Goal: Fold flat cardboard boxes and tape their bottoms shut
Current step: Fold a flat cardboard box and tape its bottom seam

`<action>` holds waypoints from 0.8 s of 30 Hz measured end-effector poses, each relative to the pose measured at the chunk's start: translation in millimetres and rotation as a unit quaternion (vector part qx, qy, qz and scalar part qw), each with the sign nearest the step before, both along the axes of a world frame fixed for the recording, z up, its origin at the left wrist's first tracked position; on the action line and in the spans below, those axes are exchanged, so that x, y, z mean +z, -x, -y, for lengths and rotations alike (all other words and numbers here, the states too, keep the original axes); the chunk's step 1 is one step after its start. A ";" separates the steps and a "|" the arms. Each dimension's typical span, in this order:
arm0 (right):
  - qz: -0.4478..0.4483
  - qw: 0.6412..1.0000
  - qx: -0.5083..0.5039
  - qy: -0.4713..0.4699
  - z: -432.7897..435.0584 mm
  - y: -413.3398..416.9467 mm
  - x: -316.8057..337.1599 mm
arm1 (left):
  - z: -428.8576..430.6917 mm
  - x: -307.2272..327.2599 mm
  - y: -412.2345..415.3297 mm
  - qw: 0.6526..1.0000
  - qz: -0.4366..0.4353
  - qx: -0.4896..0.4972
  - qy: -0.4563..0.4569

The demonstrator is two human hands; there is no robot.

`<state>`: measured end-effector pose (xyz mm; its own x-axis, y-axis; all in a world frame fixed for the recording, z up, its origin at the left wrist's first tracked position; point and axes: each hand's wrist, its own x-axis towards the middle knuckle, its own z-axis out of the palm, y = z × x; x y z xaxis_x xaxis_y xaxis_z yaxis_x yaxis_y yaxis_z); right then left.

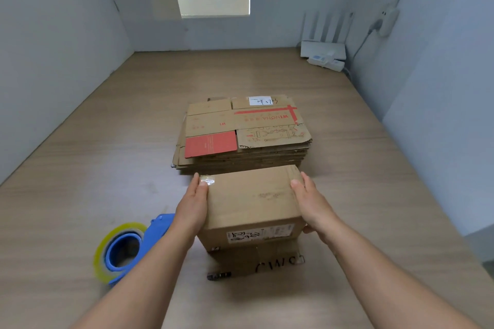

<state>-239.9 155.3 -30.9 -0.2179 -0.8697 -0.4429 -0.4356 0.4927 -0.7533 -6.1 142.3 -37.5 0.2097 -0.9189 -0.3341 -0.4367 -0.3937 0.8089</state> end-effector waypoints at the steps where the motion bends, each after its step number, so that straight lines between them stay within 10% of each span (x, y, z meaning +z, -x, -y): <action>1: -0.011 1.000 0.002 0.012 -1.1 -0.1 -2.2 | -5.0 -1.6 0.2 1.000 -0.022 0.000 0.002; 24: -0.036 0.979 0.099 0.177 -10.8 19.7 -12.0 | -27.9 -0.7 3.7 0.980 0.118 -0.127 0.099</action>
<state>-259.6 166.2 -42.8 -0.0487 -0.9941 -0.0965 -0.5550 0.1072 -0.8249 -9.9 170.2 -38.2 0.0155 -0.9934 -0.1138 -0.6851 -0.0934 0.7224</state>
